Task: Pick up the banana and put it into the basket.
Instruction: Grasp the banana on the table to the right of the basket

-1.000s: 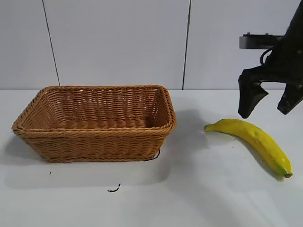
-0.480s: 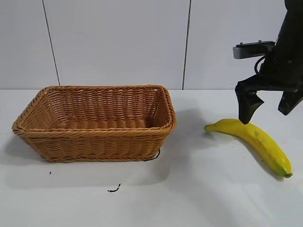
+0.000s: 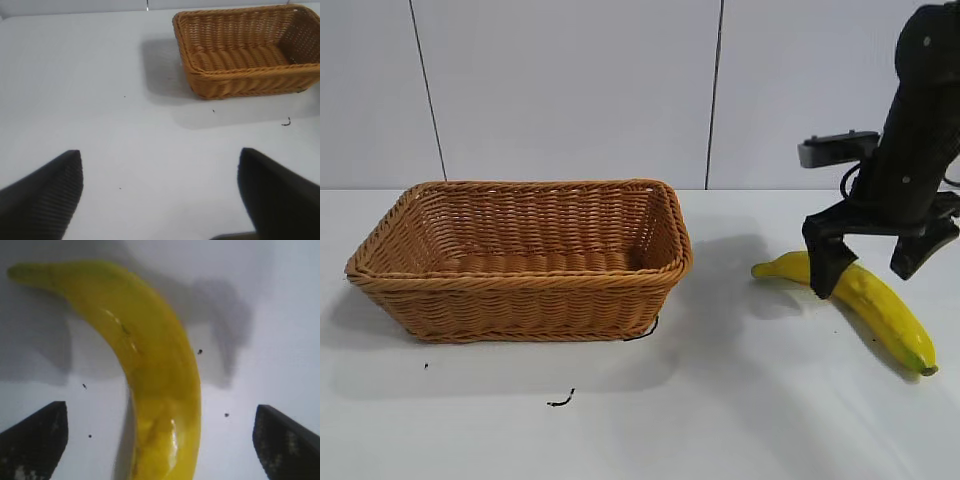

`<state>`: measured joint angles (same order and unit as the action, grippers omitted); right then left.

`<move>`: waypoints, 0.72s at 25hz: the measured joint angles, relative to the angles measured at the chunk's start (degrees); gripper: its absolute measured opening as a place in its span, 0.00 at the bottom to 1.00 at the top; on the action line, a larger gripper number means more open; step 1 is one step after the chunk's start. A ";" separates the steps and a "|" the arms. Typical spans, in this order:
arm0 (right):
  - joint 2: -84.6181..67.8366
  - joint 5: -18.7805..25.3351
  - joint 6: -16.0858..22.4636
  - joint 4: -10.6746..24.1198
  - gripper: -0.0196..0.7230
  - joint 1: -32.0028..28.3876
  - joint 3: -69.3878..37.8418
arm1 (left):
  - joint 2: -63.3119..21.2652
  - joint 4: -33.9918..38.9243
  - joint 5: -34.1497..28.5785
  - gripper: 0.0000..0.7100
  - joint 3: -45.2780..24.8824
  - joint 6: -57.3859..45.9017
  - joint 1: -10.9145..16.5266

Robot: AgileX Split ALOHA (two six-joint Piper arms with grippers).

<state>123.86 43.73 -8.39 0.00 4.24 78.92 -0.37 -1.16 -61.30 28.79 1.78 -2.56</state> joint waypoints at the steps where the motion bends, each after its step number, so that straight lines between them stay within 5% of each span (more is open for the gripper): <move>1: 0.00 0.06 0.26 0.00 0.77 0.00 0.00 | 0.00 0.00 0.00 0.89 0.00 0.00 0.00; 4: 0.00 1.15 0.46 0.00 0.44 0.00 0.00 | 0.00 0.00 0.00 0.89 0.00 0.00 0.00; 5: -0.06 1.57 0.56 0.00 0.42 -0.02 0.00 | 0.00 0.00 0.00 0.89 0.00 0.00 0.00; 13: -5.70 4.70 0.62 1.00 0.41 -0.02 1.67 | 0.00 0.00 0.00 0.89 0.00 0.00 0.00; 18: -10.28 12.41 0.62 1.00 0.41 -0.02 8.22 | 0.00 0.00 0.00 0.89 0.00 0.00 0.00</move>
<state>113.58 56.13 -7.78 1.00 4.23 87.14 -0.37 -1.16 -61.30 28.79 1.78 -2.56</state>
